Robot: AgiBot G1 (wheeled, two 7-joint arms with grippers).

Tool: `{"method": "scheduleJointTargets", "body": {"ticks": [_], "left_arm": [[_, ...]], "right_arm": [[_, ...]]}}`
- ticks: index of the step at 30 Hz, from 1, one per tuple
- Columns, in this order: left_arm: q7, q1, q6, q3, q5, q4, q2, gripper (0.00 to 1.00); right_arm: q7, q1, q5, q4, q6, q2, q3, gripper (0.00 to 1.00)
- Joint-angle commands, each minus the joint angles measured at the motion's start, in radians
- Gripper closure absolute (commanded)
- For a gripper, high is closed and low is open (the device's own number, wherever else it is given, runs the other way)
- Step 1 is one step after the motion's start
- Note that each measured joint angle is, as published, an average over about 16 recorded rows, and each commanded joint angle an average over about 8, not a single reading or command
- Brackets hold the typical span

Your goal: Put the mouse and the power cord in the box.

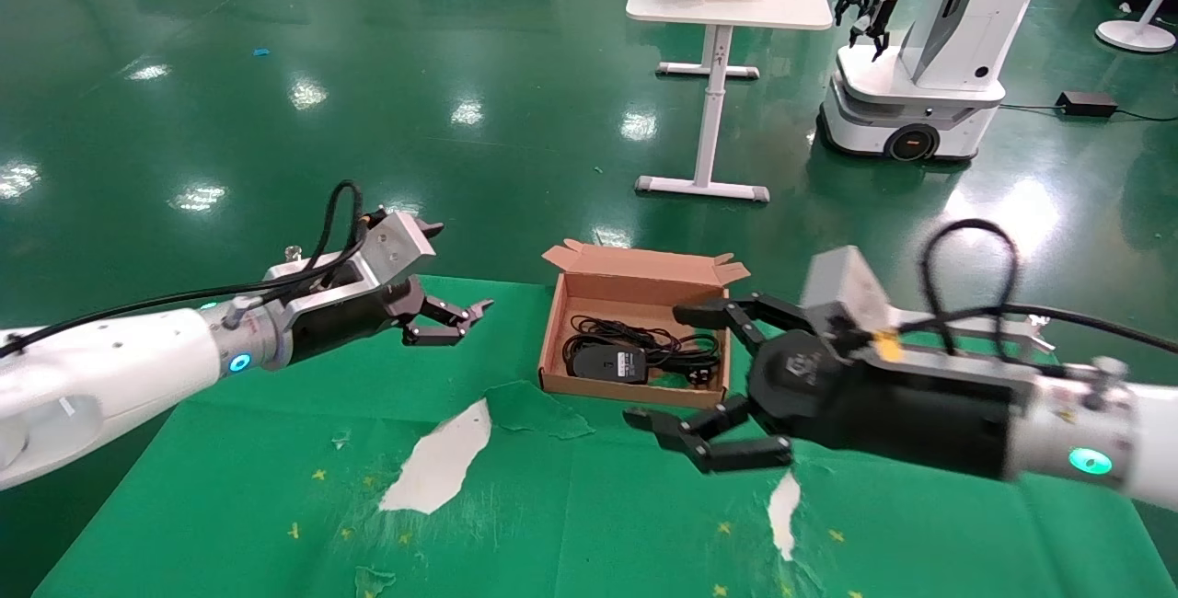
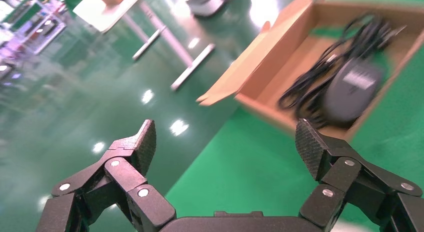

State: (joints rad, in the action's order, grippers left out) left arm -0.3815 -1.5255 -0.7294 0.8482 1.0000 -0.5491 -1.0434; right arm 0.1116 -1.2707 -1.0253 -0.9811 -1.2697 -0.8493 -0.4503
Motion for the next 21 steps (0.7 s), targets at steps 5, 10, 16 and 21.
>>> {"method": "scheduleJointTargets", "body": {"ticks": [5,10,16,21], "left_arm": [[0.077,0.061,-0.104,-0.077,-0.037,-0.1,0.059,0.0],[0.142,0.113,-0.191,-0.142,-0.067,-0.184,0.108,0.0],[0.22,0.174,-0.296,-0.219,-0.104,-0.284,0.167,0.0],[0.284,0.225,-0.382,-0.284,-0.134,-0.367,0.216,0.0]], "right_arm": [[0.024,0.063,0.094,-0.097,-0.072,0.076,0.054,0.0],[0.045,0.115,0.173,-0.178,-0.133,0.14,0.1,0.0],[0.068,0.175,0.262,-0.27,-0.201,0.212,0.152,0.0],[0.076,0.195,0.294,-0.302,-0.226,0.237,0.17,0.0]]}}
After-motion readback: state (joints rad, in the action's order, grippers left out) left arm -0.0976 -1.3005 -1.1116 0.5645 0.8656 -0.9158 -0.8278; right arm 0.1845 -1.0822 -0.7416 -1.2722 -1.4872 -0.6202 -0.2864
